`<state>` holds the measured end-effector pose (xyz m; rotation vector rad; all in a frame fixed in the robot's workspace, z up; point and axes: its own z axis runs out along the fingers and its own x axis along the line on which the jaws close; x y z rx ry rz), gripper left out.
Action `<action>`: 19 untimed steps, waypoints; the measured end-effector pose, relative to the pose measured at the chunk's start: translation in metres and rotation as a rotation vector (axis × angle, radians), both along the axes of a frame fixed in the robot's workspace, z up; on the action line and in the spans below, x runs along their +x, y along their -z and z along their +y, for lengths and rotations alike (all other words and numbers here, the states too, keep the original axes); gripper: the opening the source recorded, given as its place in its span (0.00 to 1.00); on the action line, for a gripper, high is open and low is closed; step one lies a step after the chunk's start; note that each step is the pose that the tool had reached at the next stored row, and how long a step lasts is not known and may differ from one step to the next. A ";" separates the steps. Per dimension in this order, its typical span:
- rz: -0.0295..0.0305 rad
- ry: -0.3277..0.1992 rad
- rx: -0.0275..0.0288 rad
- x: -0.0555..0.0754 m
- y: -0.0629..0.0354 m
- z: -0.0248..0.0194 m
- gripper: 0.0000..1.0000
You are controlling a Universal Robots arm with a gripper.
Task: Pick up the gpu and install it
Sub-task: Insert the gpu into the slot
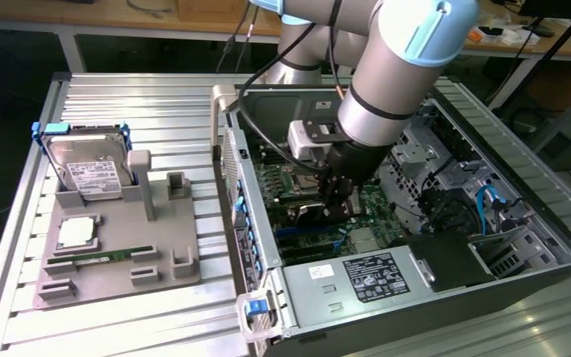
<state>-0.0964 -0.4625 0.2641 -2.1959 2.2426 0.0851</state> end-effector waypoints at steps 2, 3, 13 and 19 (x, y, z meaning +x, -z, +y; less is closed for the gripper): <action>-0.0058 -0.001 0.0000 -0.001 0.0000 0.0000 0.27; -0.0073 -0.001 0.0000 -0.001 0.0000 0.0000 0.27; -0.0142 -0.004 0.0001 -0.003 0.0014 0.0011 0.27; -0.0144 -0.003 -0.0002 -0.003 0.0051 0.0012 0.27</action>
